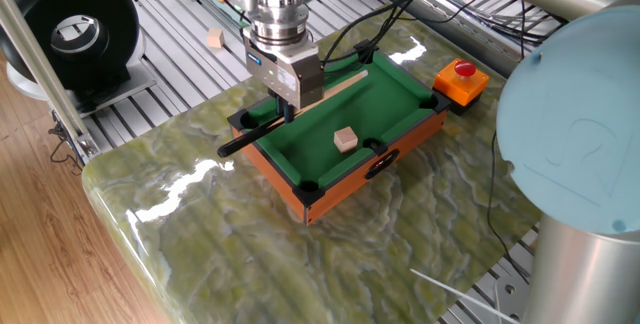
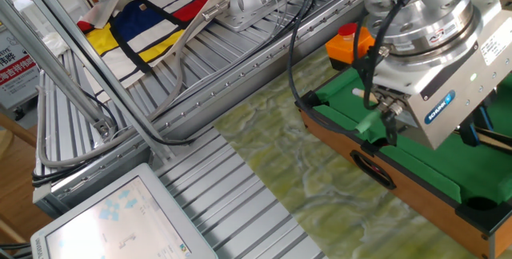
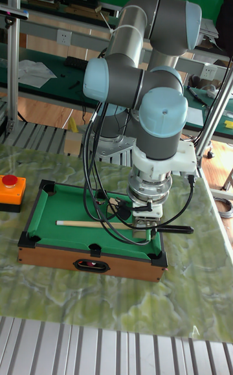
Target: Hit the pool ball
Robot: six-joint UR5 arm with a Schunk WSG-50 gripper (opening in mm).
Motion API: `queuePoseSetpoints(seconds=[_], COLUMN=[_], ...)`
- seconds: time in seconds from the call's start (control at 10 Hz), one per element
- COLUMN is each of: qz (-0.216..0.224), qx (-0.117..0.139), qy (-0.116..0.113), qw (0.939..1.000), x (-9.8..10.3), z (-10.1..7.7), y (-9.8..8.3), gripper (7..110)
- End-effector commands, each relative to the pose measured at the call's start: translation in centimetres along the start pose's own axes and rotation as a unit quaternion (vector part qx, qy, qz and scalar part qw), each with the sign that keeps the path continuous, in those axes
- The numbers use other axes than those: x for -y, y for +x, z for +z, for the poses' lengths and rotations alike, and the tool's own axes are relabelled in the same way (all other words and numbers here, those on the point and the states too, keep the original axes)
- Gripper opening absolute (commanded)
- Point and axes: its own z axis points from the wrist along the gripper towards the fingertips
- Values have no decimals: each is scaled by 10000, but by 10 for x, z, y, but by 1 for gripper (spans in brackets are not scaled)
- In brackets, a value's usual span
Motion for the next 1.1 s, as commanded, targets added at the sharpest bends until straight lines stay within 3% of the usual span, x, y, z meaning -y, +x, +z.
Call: queuePoseSetpoints(seconds=[0.0,0.1,0.3,0.5,1.0], qz=[91,99,120,77,31], qx=[81,82,74,-11,49], qy=[98,121,390,417,445], qw=[9999,9998,9991,9991,9990], x=[7,8,22,23,23], z=[-4,-5,-6,-6,-5], y=[-5,-5,-3,1,-1], gripper=[7,7,7,7,7])
